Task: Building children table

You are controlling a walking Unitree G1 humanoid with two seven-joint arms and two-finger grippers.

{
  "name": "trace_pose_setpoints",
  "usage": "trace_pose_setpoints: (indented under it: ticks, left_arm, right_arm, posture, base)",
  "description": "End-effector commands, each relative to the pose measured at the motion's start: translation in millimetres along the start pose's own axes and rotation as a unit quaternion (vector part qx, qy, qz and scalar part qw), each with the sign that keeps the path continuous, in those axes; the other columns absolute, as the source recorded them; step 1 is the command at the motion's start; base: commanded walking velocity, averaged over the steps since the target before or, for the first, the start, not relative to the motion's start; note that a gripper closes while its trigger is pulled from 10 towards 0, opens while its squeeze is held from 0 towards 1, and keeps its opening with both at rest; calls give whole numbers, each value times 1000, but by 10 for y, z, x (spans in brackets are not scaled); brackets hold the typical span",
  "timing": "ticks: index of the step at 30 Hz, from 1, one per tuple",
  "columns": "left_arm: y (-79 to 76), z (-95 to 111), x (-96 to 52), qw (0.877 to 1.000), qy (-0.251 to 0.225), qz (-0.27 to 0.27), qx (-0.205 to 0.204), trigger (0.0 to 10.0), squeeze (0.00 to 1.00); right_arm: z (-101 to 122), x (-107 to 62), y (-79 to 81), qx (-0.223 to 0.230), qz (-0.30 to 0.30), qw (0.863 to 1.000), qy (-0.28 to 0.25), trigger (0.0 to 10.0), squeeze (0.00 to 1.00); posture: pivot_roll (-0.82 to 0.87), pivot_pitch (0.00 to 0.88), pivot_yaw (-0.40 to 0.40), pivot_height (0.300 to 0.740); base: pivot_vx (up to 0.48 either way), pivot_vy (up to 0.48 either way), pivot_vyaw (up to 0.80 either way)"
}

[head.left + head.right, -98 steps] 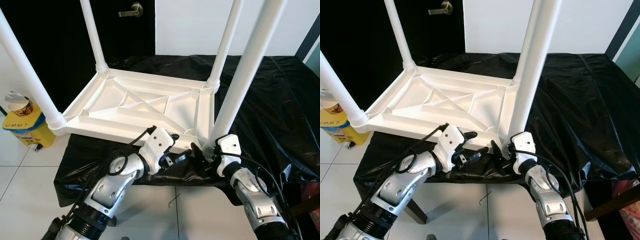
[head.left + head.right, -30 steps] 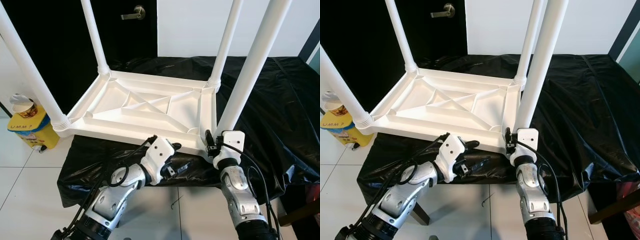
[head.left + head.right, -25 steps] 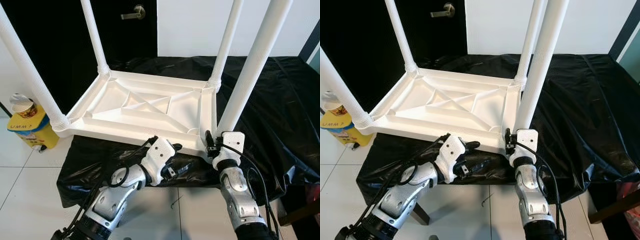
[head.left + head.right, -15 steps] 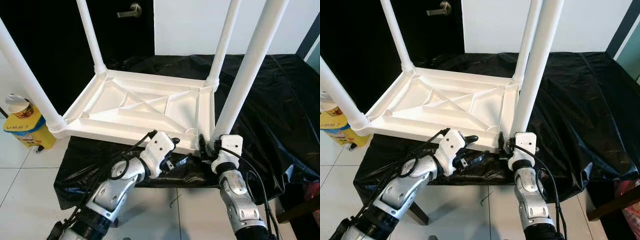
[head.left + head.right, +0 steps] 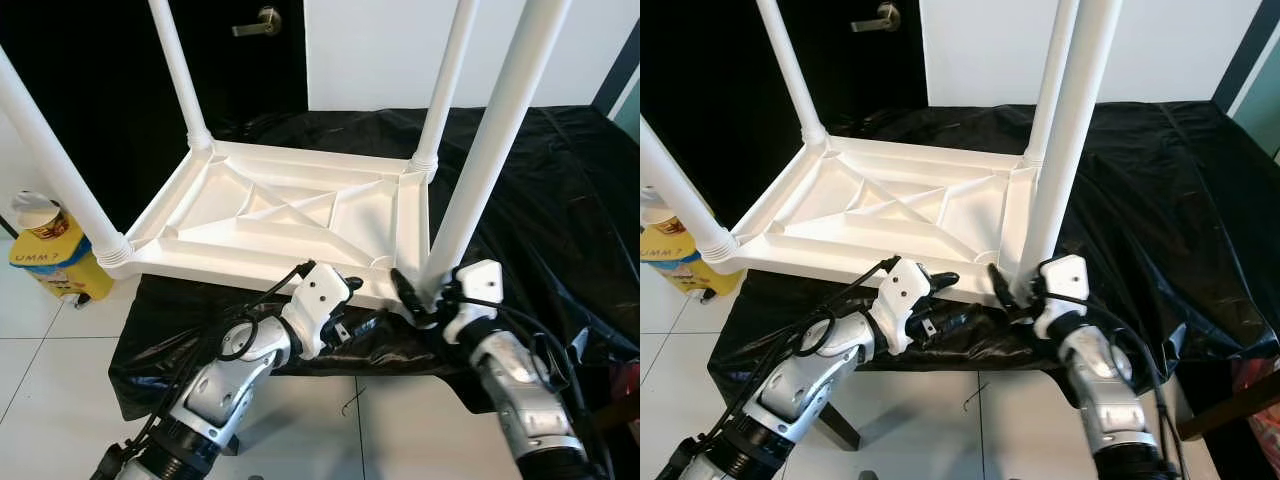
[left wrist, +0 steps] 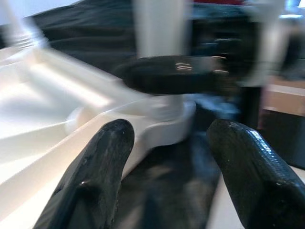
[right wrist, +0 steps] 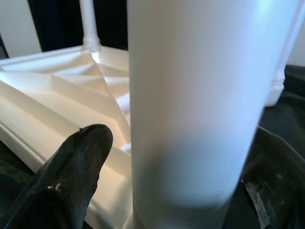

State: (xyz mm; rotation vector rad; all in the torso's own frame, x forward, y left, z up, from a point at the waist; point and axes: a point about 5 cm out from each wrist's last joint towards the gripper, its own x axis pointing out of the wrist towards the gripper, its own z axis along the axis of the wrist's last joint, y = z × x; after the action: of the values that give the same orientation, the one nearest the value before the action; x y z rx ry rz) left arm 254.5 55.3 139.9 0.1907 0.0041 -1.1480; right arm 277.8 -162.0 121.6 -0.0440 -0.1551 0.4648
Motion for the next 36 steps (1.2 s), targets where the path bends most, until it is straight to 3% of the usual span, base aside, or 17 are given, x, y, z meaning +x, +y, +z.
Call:
trace_pose_setpoints:
  ticks: [1,2,9,10,11,13,14,24,25,26,27,28,29,32,36]
  left_arm:
    - [-49,19,-30,999,-6,-32,-9,10000,0]
    - [-53,35,-46,999,-8,-39,-11,10000,0]
    - [-74,43,-64,999,-1,-54,-10,10000,0]
    - [-91,39,-71,998,1,-58,-9,10000,0]
    - [-110,23,-89,998,5,-61,-10,10000,0]
    - [-123,13,-105,998,8,-64,-12,10000,0]
    - [-124,-1,-114,998,13,-66,-12,10000,0]
    - [-45,23,-113,999,11,-47,-13,10000,0]
    - [-35,32,-109,999,7,-41,-15,10000,0]
    - [-35,32,-109,999,7,-41,-15,10000,0]
    - [-25,37,-103,999,5,-36,-16,10000,0]
    - [-25,37,-103,999,5,-36,-16,10000,0]
    - [-11,32,-97,1000,5,-27,-15,10000,0]
    - [7,-15,-98,1000,10,-1,-12,10000,0]
    - [5,-20,-98,1000,10,2,-17,10000,0]
  right_arm:
    - [-21,29,-1,6,51,999,17,10000,0]
    - [-18,46,-19,1,79,997,26,10000,0]
    - [-19,83,-53,-9,110,993,38,10000,0]
    - [-26,92,-62,-9,116,992,41,8196,0]
    - [-43,95,-60,-14,121,992,45,3686,0]
    - [-53,94,-62,-17,126,991,47,3686,0]
    - [-70,97,-69,-18,128,990,51,0,0]
    - [-96,120,-87,-20,130,990,56,0,0]
    - [-101,115,-99,-22,122,991,58,1137,0]
    - [-101,115,-99,-22,122,991,58,1137,0]
    - [-105,111,-108,-24,116,991,60,8235,0]
    - [-105,111,-108,-24,116,991,60,8235,0]
    - [-117,101,-116,-23,99,993,64,10000,0]
    - [-193,76,-138,-48,48,994,87,10000,0]
    - [-213,77,-130,-36,27,995,90,10000,0]
  posture:
    - [-63,0,15,740]
    - [-60,0,14,740]
    - [-56,0,9,740]
    - [-52,10,4,740]
    - [-46,18,1,740]
    - [-46,18,1,740]
    - [-42,26,-1,740]
    - [-56,45,-3,740]
    - [-53,47,-6,740]
    - [-53,47,-6,740]
    - [-53,47,-6,740]
    - [-53,47,-6,740]
    - [-51,58,-9,740]
    - [-61,63,-13,740]
    - [-62,63,-16,740]
  base:
    - [0,0,0]
    - [0,0,0]
    - [0,0,0]
    - [0,0,0]
    - [0,0,0]
    - [0,0,0]
    - [0,0,0]
    - [0,0,0]
    - [0,0,0]
    - [0,0,0]
    - [0,0,0]
    - [0,0,0]
    - [0,0,0]
    - [0,0,0]
    - [0,0,0]
